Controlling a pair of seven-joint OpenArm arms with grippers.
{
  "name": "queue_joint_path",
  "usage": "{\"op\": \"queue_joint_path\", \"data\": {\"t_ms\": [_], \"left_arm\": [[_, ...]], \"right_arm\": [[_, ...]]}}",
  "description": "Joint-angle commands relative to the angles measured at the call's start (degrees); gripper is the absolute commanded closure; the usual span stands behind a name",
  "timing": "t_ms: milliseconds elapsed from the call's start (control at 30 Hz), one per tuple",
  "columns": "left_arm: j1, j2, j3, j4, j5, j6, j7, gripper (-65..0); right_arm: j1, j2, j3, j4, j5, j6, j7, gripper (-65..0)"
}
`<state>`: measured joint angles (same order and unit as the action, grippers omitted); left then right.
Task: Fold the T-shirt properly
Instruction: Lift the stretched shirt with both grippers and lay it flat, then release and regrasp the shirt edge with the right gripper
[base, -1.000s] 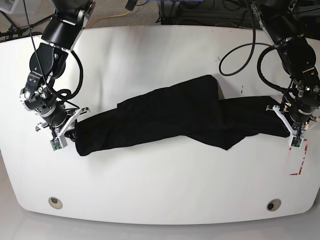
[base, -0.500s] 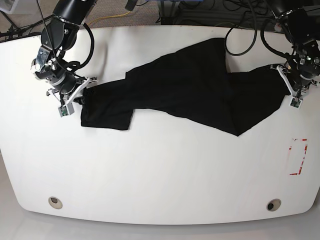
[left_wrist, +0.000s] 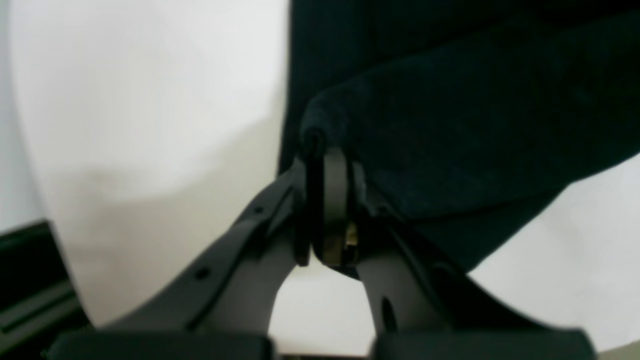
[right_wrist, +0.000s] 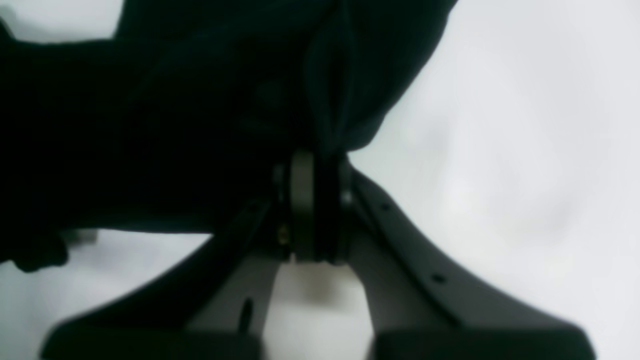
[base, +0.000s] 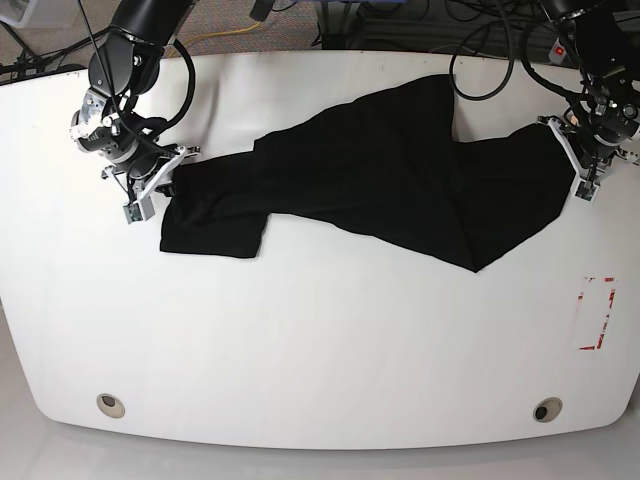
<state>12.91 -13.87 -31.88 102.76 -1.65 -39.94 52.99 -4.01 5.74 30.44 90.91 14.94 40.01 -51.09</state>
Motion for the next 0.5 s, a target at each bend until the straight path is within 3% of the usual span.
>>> {"op": "queue_joint_path", "data": {"t_ms": [0,233,400,467], "left_arm": [[-0.03,-1.12,-0.34,-0.47,-0.24,-0.06,-0.73,-1.4],[0.15,-1.12,-0.43,-0.30,-0.24,-0.06,-0.73,-22.8],[0.24,-1.30,-0.34,-0.30,-0.24,-0.06,-0.46,-24.7],[0.41,-2.97,-0.52,-0.12,-0.50,-0.06,-0.38,-24.9]], "right_arm": [[0.80,0.72,0.20,0.73,0.93,-0.01,1.46,0.0],[0.71,0.72,0.20,1.00,0.93,-0.01,1.46,0.0],[0.80,0.72,0.20,1.00,0.84,-0.01,1.46,0.0],[0.80,0.46,0.20,1.61,0.84,-0.01,1.46,0.0]]}}
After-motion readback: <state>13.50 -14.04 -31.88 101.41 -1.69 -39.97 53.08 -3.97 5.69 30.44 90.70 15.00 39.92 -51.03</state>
